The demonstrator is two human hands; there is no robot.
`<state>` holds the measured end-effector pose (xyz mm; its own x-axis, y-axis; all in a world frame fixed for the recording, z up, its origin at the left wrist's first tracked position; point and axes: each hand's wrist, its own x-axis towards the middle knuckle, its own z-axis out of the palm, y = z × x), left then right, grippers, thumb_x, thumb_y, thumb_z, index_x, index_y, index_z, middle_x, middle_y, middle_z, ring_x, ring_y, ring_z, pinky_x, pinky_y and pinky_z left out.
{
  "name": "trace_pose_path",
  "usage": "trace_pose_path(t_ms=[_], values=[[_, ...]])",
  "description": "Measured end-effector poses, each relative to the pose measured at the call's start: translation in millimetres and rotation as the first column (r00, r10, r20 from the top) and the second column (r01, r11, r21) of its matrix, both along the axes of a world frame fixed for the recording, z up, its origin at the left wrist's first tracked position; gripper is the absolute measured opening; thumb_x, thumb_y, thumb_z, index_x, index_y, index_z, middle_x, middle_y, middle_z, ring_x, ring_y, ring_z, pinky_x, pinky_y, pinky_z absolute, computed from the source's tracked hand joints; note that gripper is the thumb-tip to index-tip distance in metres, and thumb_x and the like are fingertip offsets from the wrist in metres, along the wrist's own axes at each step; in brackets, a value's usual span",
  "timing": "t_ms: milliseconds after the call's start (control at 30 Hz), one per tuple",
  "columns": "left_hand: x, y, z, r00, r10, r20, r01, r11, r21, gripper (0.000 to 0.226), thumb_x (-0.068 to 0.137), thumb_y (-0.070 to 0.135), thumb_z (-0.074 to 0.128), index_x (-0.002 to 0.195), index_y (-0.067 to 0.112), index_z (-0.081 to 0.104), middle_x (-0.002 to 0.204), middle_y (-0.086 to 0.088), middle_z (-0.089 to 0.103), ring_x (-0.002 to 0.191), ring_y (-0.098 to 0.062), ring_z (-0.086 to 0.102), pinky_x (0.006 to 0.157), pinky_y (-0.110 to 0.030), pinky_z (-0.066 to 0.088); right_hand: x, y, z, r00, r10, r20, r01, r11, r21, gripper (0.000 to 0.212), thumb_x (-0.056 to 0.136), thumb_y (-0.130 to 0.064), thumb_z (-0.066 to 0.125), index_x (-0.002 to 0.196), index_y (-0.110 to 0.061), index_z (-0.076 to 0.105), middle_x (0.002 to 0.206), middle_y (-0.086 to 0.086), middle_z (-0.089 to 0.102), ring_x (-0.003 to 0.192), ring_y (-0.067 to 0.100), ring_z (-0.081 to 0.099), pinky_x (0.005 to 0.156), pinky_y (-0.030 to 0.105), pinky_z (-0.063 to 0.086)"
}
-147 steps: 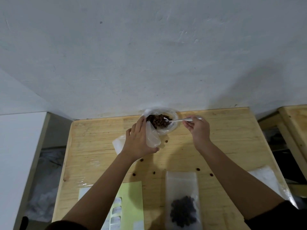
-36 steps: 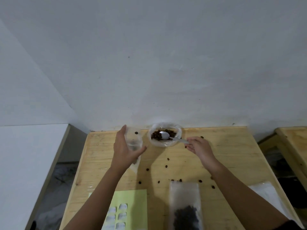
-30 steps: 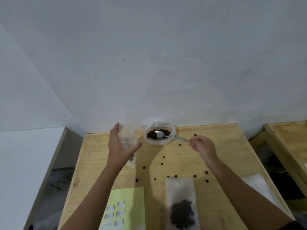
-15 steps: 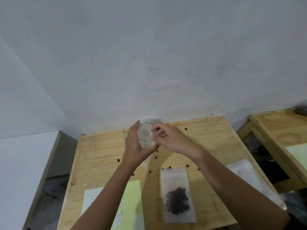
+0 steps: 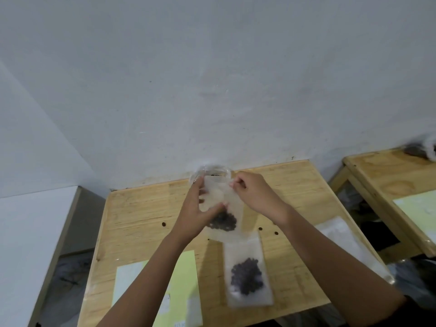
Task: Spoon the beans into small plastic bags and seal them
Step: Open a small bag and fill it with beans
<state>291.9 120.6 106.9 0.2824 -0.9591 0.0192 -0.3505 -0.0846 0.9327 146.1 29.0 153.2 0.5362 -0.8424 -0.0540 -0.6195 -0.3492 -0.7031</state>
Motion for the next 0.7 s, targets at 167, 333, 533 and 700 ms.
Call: trace_pose_path(t_ms=[167,333,533,700], values=[[-5,2,-8,0.983,0.085,-0.163,-0.088,0.996,-0.006,0.026,0.093,0.017,0.058,0.113,0.033,0.052,0.104,-0.007,0.061,0.068,-0.002,0.065,0.056,-0.013,0.045,-14,8,-29,0.968,-0.158,0.196,0.126,0.978,0.164,0.019,0.095,-0.021,0.052,0.077,-0.014,0.053,0.075,0.004,0.055,0.066,0.015,0.05,0.058,0.012,0.037],[-6,9,-25,0.921,0.182,-0.344,-0.172,0.983,0.061,0.024,0.09,0.009,0.059,0.114,0.006,0.059,0.1,-0.014,0.069,0.065,-0.012,0.067,0.061,-0.021,0.052,-22,23,-44,0.953,-0.11,0.282,0.021,0.953,0.303,0.005,0.089,-0.021,0.061,0.094,-0.02,0.059,0.1,-0.005,0.063,0.096,0.01,0.06,0.082,0.023,0.048],[-17,13,-23,0.901,0.124,-0.416,-0.126,0.992,0.024,0.017,0.086,0.002,0.063,0.103,0.002,0.064,0.084,-0.01,0.071,0.07,-0.015,0.07,0.063,-0.02,0.053,-25,30,-49,0.948,-0.167,0.27,0.09,0.957,0.275,0.02,0.086,-0.009,0.063,0.086,-0.024,0.051,0.095,0.001,0.063,0.09,0.009,0.058,0.074,0.02,0.043],[-25,10,-21,0.898,0.102,-0.428,-0.101,0.995,0.027,0.016,0.083,-0.004,0.065,0.095,0.007,0.066,0.072,-0.004,0.072,0.068,-0.015,0.069,0.066,-0.022,0.054,-27,32,-49,0.964,-0.151,0.22,0.092,0.961,0.259,0.034,0.087,-0.007,0.06,0.085,-0.033,0.038,0.096,0.012,0.062,0.074,0.016,0.054,0.058,0.021,0.04]])
